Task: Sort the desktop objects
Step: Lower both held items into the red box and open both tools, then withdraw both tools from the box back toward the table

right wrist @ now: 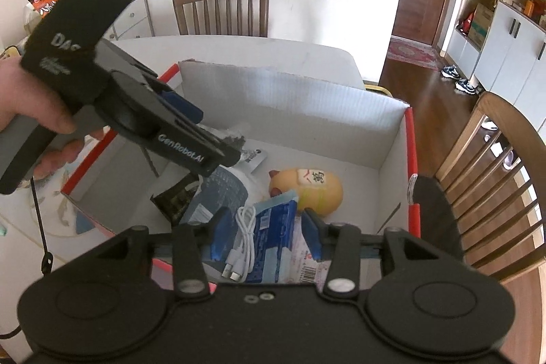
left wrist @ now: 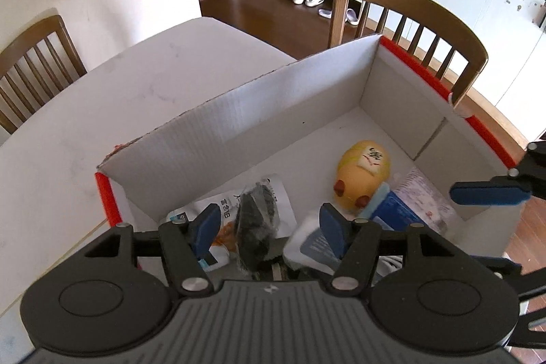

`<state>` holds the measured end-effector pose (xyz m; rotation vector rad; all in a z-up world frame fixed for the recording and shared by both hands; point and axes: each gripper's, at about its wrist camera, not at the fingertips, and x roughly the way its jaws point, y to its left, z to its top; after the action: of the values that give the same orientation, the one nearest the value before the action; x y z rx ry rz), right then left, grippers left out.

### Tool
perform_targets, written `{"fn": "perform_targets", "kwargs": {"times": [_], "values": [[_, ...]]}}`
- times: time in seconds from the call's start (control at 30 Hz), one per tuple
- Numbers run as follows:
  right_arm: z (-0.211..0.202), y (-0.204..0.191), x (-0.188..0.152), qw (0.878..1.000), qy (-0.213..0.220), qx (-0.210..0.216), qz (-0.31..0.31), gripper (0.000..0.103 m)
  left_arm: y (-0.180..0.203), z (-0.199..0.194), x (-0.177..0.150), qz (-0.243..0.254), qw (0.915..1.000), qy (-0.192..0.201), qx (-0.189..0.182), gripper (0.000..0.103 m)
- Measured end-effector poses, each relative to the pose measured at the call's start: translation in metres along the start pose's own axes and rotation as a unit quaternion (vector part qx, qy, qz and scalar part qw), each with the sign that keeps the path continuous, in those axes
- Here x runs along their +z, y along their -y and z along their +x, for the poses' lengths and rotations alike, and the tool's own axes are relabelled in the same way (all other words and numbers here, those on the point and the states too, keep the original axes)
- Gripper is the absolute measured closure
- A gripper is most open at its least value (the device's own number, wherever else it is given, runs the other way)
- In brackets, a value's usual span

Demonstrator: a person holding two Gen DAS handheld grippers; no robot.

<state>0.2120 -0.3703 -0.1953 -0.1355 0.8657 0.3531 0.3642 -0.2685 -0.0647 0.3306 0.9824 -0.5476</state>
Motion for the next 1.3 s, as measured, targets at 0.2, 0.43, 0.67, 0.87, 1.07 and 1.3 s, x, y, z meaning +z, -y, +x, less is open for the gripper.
{"fn": "perform_targets", "kwargs": {"times": [0.2,0.43,0.67,0.87,1.07,1.3], "values": [[-0.009,-0.005,0.001,1.000,0.008,-0.001,0.002,0.058,0.002,-0.026,-0.004,-0.002,0.9998,0.020,-0.003,0.040],[-0.017,-0.009,0.001,1.000,0.015,-0.007,0.012,0.056,-0.004,-0.052,-0.018,-0.010,0.9991,0.041,-0.006,0.040],[-0.026,-0.013,0.001,0.999,0.026,-0.016,0.018,0.050,-0.001,-0.076,-0.034,-0.006,0.9984,0.057,-0.001,0.040],[-0.032,-0.017,0.001,0.999,0.034,-0.022,0.026,0.046,-0.002,-0.095,-0.051,-0.009,0.9976,0.068,-0.004,0.040],[-0.039,-0.027,0.001,0.998,0.041,-0.028,0.032,0.045,-0.006,-0.113,-0.067,-0.012,0.9968,0.079,-0.009,0.040],[-0.047,-0.047,0.001,0.998,0.047,-0.034,0.030,0.044,-0.014,-0.133,-0.086,-0.013,0.9955,0.092,-0.020,0.040]]}}
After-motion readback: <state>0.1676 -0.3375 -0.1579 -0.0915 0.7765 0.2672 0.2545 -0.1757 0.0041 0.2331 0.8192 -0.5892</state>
